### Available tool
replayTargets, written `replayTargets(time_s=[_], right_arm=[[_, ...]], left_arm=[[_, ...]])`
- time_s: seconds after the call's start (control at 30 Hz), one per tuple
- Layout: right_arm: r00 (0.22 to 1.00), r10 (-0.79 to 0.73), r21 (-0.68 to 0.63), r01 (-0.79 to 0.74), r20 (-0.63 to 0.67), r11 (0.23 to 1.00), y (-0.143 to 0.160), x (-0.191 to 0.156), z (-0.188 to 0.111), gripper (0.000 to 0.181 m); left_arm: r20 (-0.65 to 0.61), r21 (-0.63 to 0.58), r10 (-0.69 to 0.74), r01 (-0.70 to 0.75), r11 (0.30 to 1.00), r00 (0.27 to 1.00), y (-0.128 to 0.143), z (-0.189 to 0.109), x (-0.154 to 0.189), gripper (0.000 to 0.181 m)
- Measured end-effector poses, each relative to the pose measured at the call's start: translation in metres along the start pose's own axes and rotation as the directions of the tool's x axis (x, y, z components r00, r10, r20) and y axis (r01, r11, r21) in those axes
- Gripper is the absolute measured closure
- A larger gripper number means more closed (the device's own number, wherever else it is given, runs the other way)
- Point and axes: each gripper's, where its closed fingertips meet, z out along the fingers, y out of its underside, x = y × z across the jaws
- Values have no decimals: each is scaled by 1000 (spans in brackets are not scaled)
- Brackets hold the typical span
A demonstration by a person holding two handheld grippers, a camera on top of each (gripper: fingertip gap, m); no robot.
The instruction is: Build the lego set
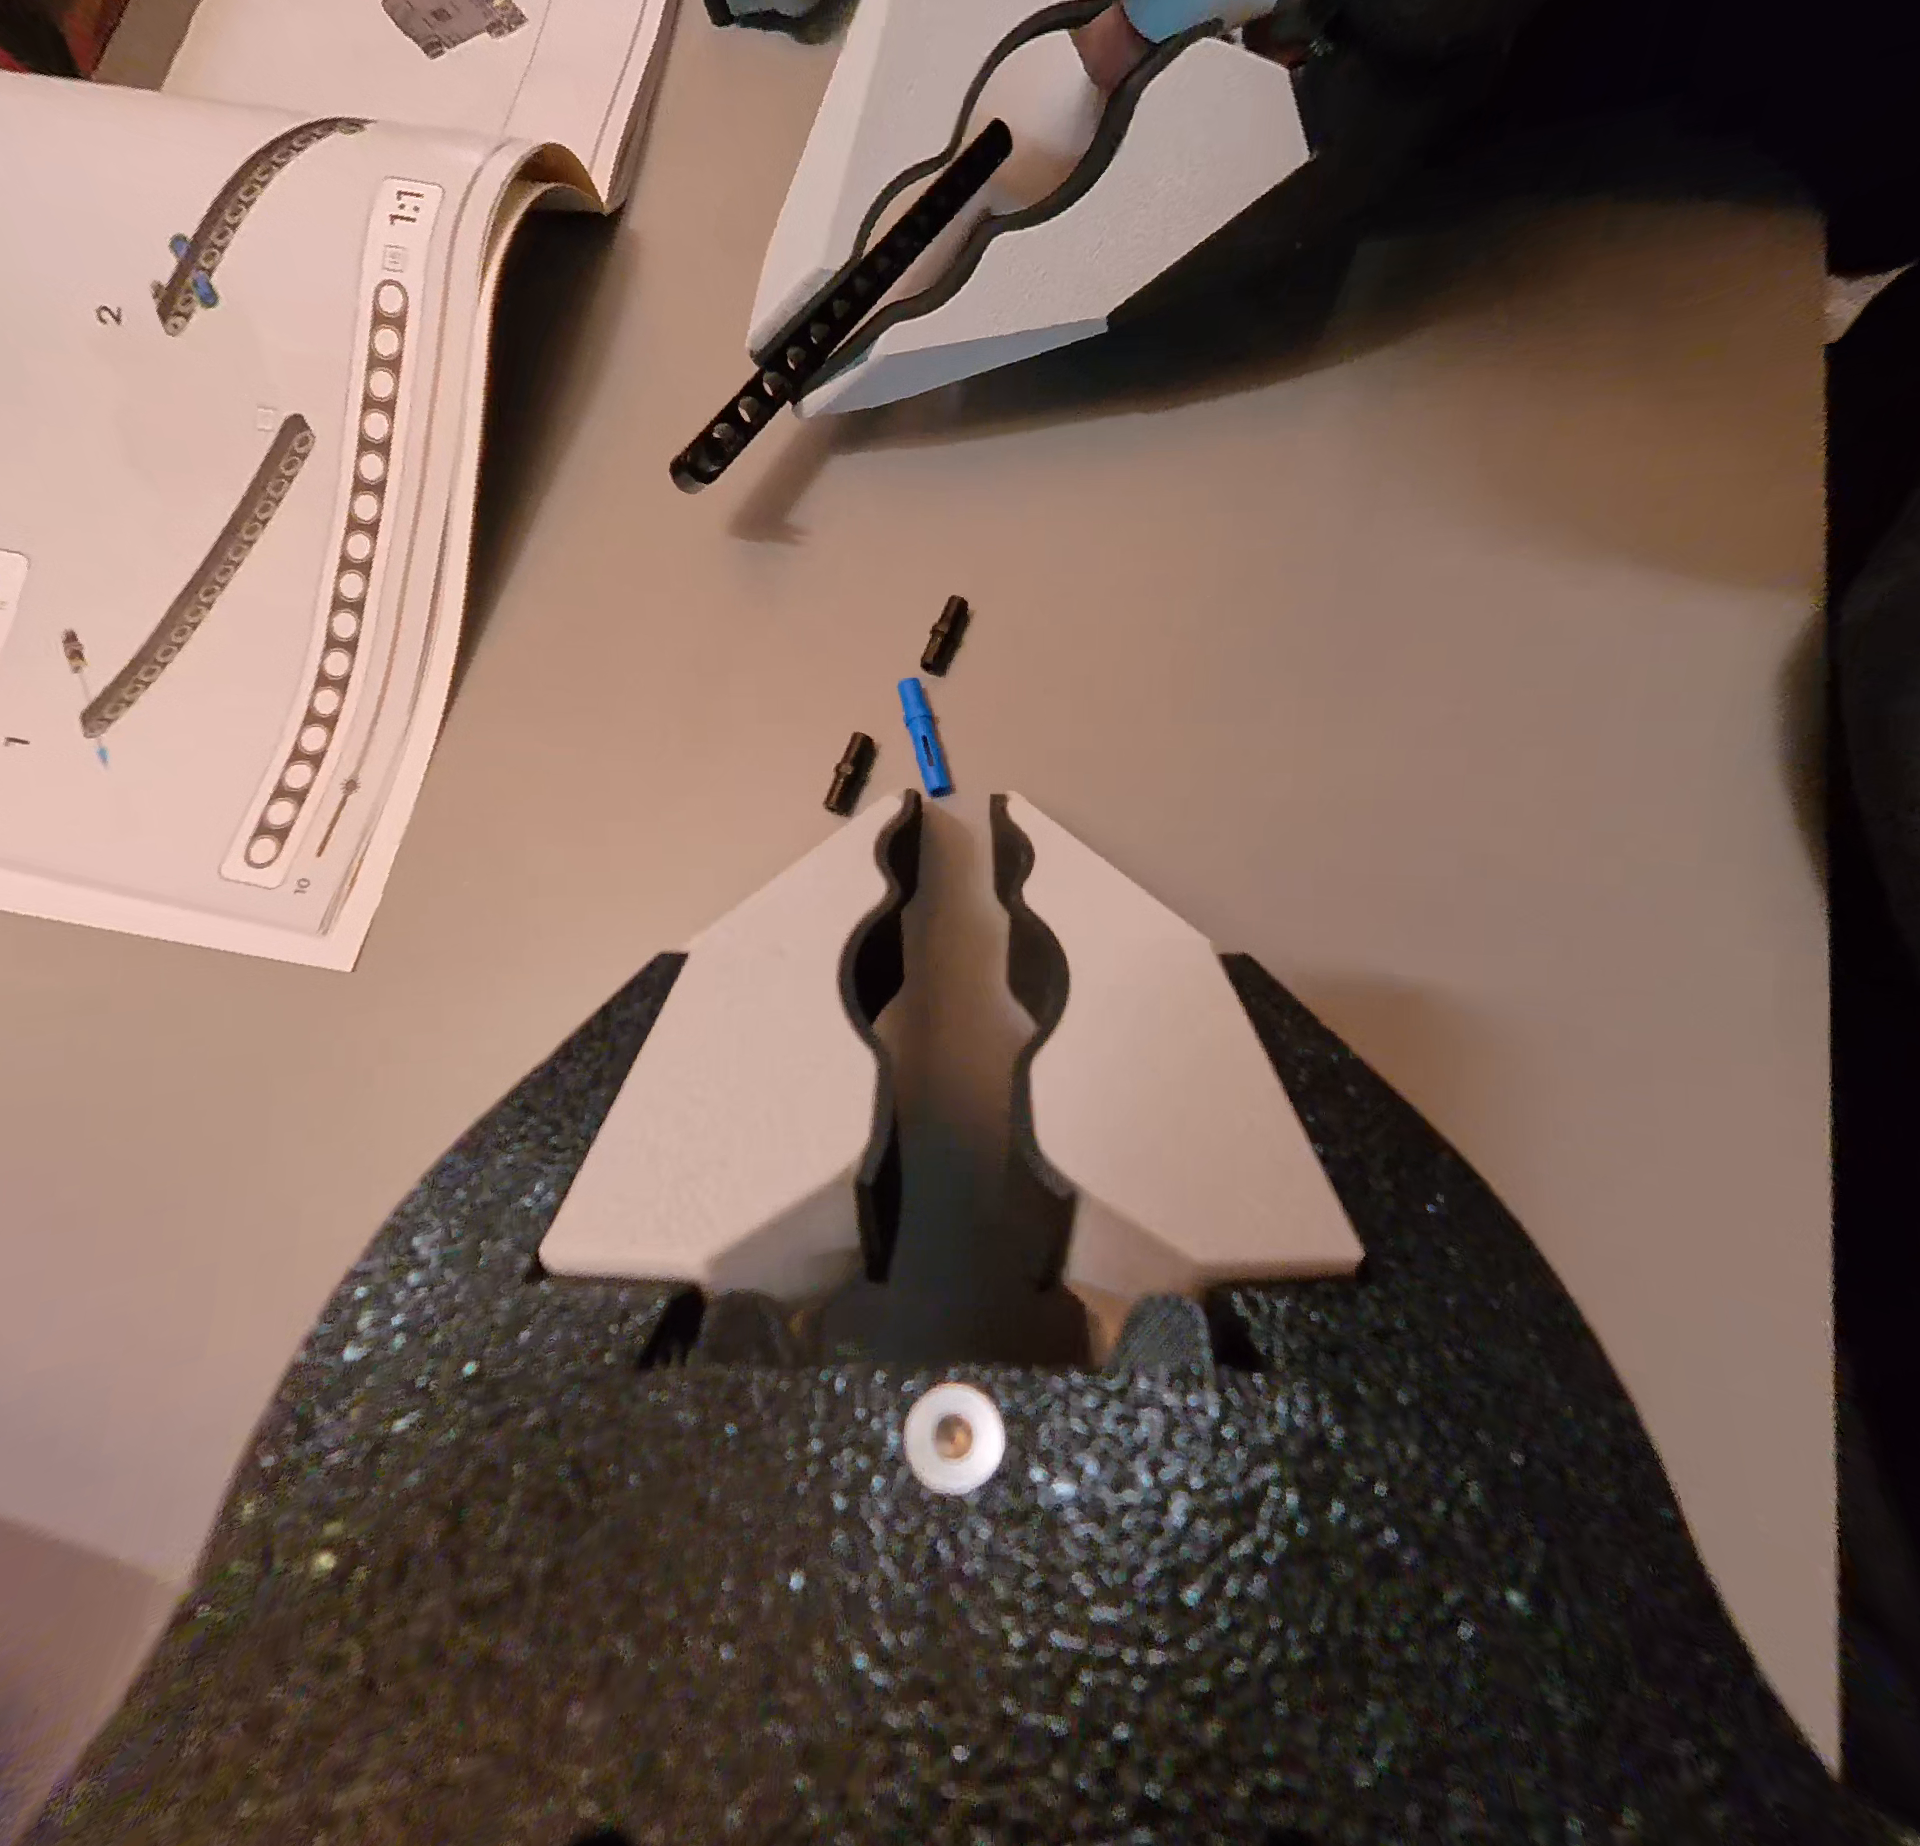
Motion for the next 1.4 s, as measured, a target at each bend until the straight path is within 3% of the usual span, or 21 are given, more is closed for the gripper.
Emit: replayTargets(time_s=[0.23,0.4,1.4], right_arm=[[1000,-4,0,4,-2,1000,0,0,0,176],[1000,-5,0,5,-3,1000,1,0,0,176],[1000,-8,-2,8,-7,1000,2,-1,-1,176]], left_arm=[[40,-8,-46,46,999,998,-2,4,-5,168],[47,-9,-32,33,999,998,-2,5,-4,179],[9,-3,-71,71,997,997,-2,5,-4,179]])
